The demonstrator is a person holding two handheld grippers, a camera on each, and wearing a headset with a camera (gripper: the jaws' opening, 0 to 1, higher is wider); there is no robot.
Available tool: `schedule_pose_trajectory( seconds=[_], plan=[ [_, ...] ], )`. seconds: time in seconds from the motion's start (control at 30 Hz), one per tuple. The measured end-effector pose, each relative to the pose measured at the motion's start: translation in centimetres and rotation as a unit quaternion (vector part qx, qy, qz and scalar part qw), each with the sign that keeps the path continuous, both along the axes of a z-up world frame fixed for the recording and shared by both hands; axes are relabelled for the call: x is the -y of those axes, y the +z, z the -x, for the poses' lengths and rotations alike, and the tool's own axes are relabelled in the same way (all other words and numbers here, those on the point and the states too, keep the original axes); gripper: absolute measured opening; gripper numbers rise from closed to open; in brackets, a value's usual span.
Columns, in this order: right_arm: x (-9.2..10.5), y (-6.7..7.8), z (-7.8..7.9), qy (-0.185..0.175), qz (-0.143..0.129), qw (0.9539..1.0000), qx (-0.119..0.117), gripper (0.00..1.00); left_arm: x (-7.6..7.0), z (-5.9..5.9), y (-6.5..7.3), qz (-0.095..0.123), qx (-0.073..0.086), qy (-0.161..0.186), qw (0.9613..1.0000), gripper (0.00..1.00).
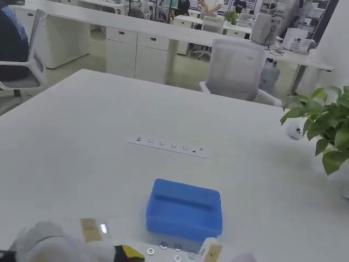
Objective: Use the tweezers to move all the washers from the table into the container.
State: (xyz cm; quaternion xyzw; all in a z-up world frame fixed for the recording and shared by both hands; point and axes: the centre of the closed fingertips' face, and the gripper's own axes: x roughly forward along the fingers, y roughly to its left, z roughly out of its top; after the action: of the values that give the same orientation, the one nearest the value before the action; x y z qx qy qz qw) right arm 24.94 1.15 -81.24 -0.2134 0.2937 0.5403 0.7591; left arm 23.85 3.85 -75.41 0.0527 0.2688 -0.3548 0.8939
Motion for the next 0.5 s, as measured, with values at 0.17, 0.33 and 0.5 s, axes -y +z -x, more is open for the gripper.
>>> schedule_pose_trajectory(
  seconds=[0.17,0.33,0.5],
  plan=[
    [-0.3,1.5,-2.4,-0.032,-0.031,0.9990,0.004,0.02,-5.0,0.8,-0.6,-0.048,0.037,0.134,0.9891,0.68],
    [-0.8,2.1,-5.0,-0.056,-0.041,0.9973,0.022,0.02,-6.2,1.6,-0.5,-0.081,0.082,0.183,0.9764,0.84],
    [-1.6,2.5,-7.7,-0.096,-0.079,0.9923,0.004,0.02,-5.4,1.8,-0.2,-0.020,0.073,0.206,0.9756,0.87]
  ],
)
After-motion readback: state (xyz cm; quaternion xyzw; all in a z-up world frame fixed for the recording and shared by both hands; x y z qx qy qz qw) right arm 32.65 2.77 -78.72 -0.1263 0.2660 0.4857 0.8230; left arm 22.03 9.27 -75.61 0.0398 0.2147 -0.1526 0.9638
